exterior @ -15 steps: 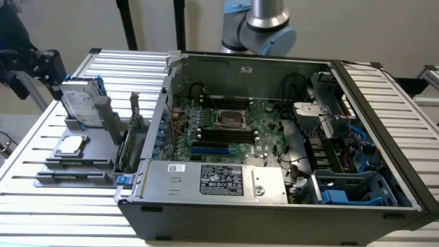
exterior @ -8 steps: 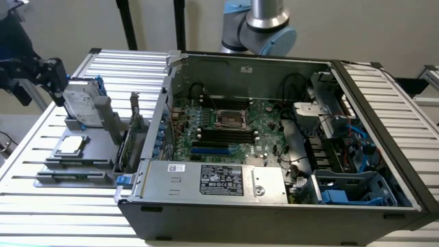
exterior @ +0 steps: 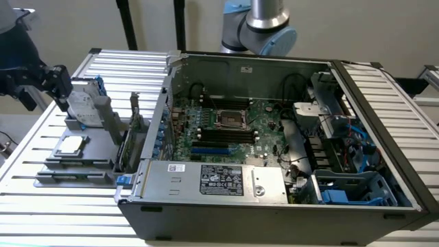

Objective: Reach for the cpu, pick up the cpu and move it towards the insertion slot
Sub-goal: 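Pick up the cpu and move it towards the insertion slot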

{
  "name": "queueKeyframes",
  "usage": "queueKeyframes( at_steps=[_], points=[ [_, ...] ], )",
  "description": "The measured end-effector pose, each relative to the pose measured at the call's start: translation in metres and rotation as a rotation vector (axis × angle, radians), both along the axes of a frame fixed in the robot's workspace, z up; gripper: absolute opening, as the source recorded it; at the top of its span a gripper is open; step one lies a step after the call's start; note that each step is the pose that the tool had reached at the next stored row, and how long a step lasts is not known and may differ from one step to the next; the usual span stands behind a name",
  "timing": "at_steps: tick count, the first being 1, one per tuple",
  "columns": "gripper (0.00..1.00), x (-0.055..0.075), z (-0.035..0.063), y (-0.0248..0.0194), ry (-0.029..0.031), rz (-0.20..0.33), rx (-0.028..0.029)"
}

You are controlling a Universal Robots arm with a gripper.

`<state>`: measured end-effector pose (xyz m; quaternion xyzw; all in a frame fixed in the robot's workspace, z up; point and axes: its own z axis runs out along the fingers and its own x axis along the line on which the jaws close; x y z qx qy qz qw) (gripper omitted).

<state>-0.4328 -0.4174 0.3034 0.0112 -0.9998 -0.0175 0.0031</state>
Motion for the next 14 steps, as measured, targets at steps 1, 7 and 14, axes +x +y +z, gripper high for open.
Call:
queueKeyframes(
  at_steps=[1, 7, 14],
  points=[
    [0.71, 0.000, -0.0018, 0.0000, 0.0001, 0.000, 0.0000],
    [0.71, 0.000, -0.0126, 0.0000, 0.0002, 0.000, 0.0000],
    [0.71, 0.000, -0.0253, -0.0002, 0.0000, 0.000, 0.0000]
  ],
)
